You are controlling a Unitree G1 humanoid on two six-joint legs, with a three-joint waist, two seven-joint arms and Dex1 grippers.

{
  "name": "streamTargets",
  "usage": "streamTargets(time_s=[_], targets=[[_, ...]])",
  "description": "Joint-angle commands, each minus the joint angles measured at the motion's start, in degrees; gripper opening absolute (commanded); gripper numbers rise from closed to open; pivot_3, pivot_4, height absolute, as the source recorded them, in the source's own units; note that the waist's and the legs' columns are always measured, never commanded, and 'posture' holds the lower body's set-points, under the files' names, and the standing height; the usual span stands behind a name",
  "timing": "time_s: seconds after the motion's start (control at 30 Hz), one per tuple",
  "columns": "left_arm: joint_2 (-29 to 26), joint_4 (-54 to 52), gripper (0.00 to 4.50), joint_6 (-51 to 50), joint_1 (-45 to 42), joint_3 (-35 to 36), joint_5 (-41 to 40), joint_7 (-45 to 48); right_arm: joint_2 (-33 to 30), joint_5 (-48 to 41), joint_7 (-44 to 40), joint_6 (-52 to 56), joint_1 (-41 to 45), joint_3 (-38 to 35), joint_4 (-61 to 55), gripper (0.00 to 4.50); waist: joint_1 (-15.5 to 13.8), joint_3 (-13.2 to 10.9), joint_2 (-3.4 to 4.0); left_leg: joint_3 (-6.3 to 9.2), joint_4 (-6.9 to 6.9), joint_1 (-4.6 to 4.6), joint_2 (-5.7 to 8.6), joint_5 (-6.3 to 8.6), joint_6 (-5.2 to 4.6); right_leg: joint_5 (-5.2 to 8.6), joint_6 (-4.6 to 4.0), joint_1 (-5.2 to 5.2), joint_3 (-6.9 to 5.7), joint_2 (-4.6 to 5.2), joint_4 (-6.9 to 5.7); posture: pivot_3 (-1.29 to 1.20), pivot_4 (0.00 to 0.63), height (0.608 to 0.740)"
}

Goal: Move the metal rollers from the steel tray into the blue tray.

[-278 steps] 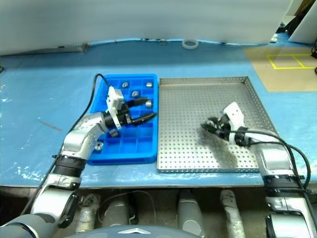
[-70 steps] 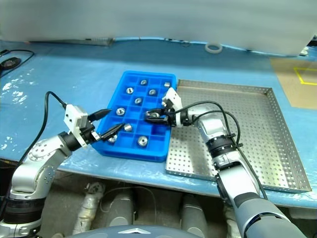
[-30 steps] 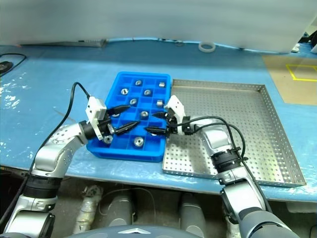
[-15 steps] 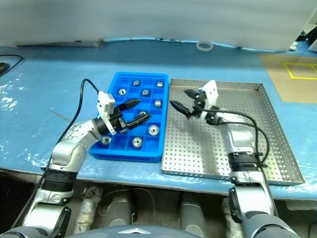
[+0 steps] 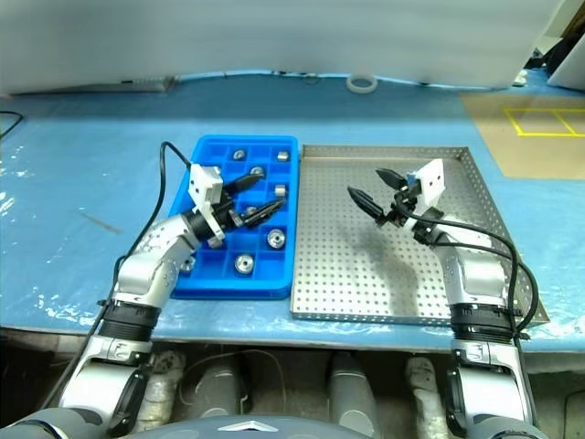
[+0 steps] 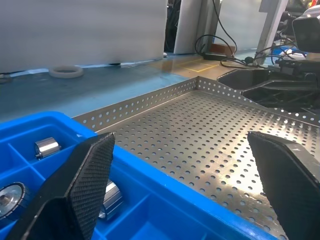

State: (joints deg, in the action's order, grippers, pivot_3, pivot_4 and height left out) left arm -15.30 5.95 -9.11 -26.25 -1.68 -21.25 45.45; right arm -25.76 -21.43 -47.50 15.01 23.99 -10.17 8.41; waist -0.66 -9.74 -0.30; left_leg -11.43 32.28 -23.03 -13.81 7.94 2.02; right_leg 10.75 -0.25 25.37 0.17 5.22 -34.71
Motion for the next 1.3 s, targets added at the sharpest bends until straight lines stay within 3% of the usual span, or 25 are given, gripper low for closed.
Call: streamTargets(time_s=[0.03, 1.3], targets=[[0.55, -1.86, 4.46, 1.18, -0.63, -0.06, 0.14, -0.42, 0.04, -0.29, -0.62, -1.88, 0.83, 0.79, -0.75, 4.47, -0.07, 0.00, 0.00, 0.00, 0.00, -0.02, 0.00, 0.01, -0.01, 0.00, 0.00, 0.02, 0.00, 0.00, 0.01, -0.21, 0.150, 0.740], [-0.80, -6.96, 4.46, -0.10, 4.70, 0.14, -0.05, -2.07, -1.92, 3.09, -6.38, -6.69, 7.58, 5.76, 9.08, 4.47, -1.72, 0.00, 0.01, -0.04, -0.05, -0.05, 0.00, 0.02, -0.03, 0.03, 0.00, 0.06, -0.03, 0.06, 0.00, -0.14, 0.150, 0.740]])
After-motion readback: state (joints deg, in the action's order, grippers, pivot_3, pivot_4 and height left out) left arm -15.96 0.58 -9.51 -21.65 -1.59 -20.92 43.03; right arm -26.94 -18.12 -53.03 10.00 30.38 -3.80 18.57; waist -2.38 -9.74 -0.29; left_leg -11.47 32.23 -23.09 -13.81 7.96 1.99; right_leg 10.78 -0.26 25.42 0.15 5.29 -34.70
